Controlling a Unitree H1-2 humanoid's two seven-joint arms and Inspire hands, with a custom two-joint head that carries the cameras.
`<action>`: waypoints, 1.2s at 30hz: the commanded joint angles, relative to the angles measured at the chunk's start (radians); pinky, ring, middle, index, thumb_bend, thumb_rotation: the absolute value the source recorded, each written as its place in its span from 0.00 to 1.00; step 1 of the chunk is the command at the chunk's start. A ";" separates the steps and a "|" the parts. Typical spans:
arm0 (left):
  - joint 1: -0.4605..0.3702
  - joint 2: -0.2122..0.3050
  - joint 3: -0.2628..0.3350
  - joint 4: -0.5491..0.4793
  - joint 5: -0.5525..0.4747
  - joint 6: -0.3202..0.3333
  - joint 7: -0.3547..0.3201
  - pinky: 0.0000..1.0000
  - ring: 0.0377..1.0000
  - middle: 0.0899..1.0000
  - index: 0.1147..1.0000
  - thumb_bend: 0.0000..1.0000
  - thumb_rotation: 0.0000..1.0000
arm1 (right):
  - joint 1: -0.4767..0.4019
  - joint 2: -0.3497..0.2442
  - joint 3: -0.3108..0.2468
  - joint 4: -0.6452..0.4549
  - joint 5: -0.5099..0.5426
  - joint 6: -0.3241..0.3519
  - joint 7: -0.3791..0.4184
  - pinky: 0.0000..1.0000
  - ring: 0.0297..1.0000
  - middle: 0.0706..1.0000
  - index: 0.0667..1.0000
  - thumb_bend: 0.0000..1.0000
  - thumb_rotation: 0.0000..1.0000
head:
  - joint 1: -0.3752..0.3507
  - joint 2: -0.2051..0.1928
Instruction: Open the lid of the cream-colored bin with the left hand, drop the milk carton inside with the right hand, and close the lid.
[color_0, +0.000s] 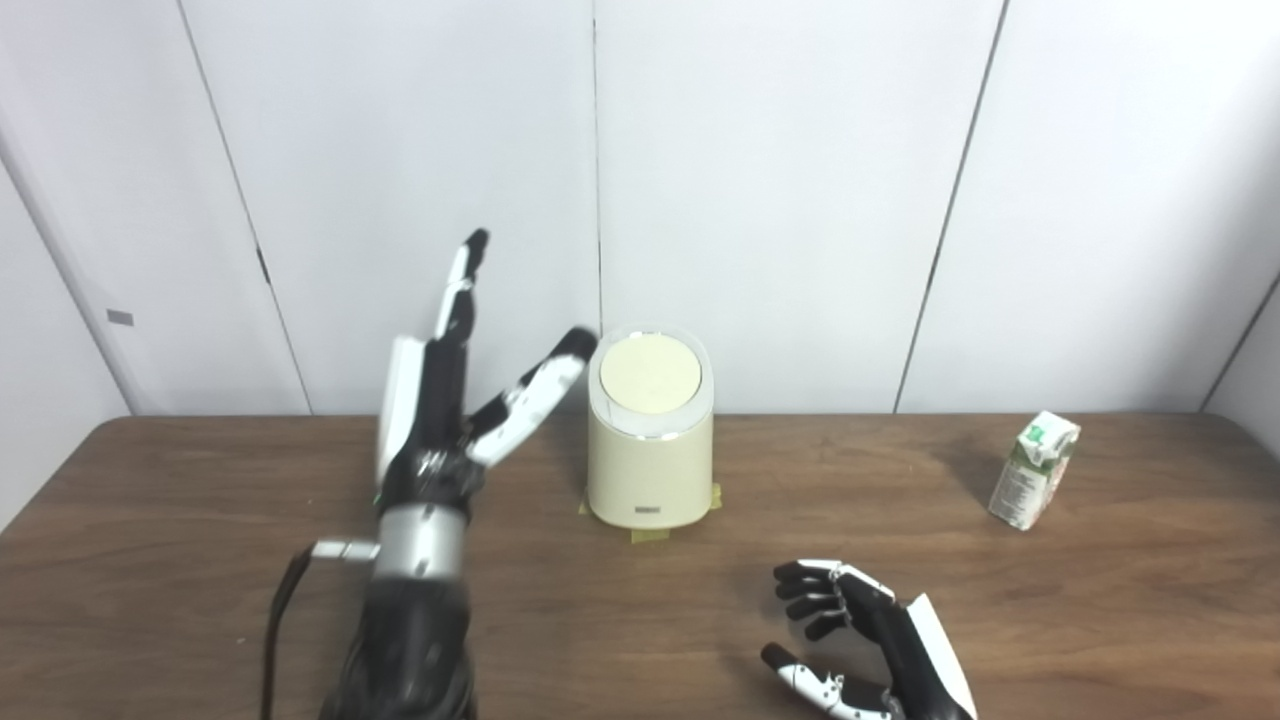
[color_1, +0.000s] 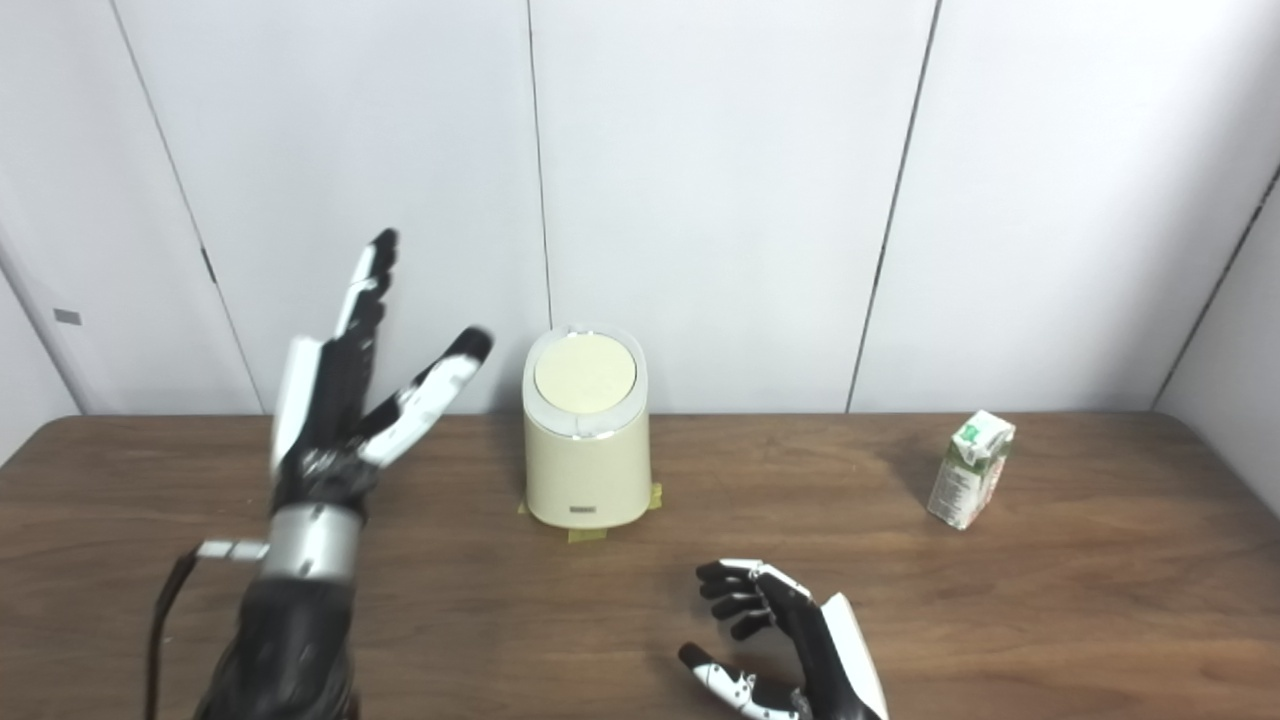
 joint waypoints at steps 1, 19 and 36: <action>-0.075 0.004 -0.010 0.025 0.039 0.009 0.009 1.00 1.00 1.00 1.00 0.77 0.53 | 0.004 -0.019 -0.009 0.025 -0.011 -0.022 -0.011 0.51 0.60 0.62 0.64 0.28 0.13 | 0.000 0.001; -0.280 -0.013 0.000 0.541 0.125 0.034 0.147 1.00 1.00 1.00 1.00 0.86 0.32 | 0.002 -0.023 -0.012 0.013 -0.004 -0.001 -0.004 0.52 0.60 0.63 0.65 0.28 0.15 | 0.012 -0.002; -0.339 0.005 0.000 0.740 0.135 0.035 0.166 1.00 1.00 1.00 1.00 0.91 0.27 | 0.000 -0.018 0.001 0.027 -0.020 -0.015 -0.014 0.51 0.60 0.63 0.64 0.28 0.10 | -0.005 -0.008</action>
